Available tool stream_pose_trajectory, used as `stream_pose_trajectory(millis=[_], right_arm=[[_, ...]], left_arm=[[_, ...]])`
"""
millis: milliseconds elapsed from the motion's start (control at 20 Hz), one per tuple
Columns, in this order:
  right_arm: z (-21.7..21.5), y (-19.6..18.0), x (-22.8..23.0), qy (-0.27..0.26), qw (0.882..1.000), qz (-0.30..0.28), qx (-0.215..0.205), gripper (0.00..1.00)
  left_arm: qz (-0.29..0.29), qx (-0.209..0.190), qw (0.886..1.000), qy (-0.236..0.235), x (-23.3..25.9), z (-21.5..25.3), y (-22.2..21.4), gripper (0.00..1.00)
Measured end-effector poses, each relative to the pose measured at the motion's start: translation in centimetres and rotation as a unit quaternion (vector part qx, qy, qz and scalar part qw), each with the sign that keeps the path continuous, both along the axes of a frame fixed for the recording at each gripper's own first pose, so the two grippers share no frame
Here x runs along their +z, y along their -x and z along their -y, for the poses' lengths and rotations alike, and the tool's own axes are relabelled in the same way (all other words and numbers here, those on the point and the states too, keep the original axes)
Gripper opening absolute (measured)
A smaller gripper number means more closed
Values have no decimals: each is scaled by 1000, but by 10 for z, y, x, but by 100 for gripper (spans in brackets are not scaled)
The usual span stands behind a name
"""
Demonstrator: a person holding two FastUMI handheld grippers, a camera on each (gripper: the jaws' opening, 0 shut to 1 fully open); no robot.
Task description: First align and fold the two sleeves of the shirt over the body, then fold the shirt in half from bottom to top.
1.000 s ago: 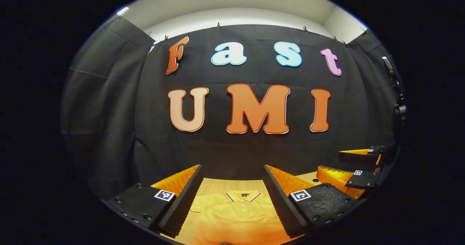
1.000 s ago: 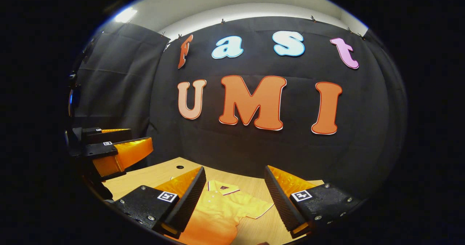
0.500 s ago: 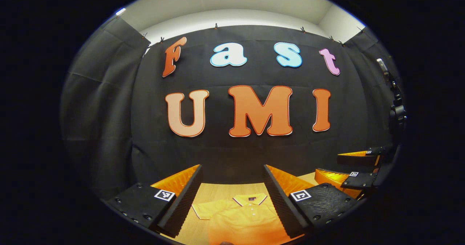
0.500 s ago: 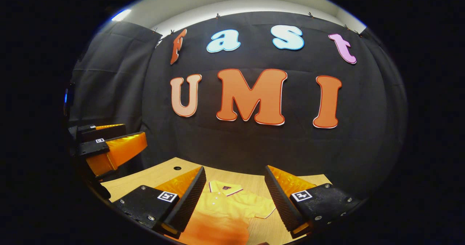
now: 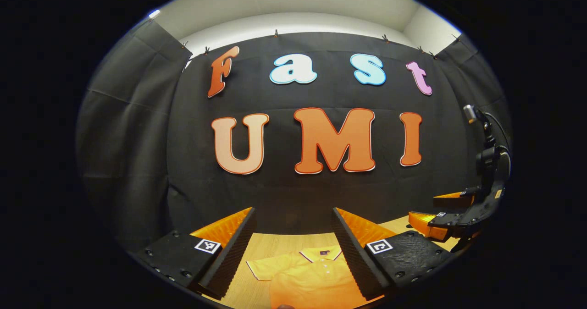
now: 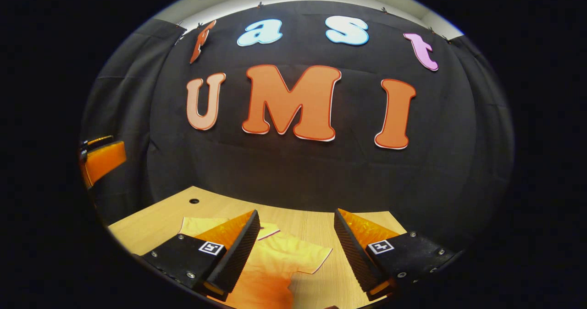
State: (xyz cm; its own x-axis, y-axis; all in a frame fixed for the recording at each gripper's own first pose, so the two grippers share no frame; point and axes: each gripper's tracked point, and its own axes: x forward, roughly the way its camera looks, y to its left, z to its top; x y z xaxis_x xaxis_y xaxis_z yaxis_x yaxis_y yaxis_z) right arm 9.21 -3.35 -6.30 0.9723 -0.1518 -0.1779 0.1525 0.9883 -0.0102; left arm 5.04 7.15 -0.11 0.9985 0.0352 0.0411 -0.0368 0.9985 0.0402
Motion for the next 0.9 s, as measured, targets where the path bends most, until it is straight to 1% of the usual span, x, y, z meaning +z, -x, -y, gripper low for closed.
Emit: stream_pose_trajectory(millis=[350, 500, 700, 900], right_arm=[[35, -35, -62, -11, 996, -83, -12, 98], [45, -49, -90, -34, 992, -125, -13, 98], [52, -65, -136, -55, 980, -192, -7, 98], [57, -75, -173, -77, 963, -259, -1, 97]], left_arm=[[-5, 36, 999, -12, -3, -6, 3, 99], [-12, 54, 998, -14, -8, -9, 5, 100], [-21, 81, 996, -20, -13, -15, 11, 100], [-34, 101, 994, -33, -19, -15, 17, 99]])
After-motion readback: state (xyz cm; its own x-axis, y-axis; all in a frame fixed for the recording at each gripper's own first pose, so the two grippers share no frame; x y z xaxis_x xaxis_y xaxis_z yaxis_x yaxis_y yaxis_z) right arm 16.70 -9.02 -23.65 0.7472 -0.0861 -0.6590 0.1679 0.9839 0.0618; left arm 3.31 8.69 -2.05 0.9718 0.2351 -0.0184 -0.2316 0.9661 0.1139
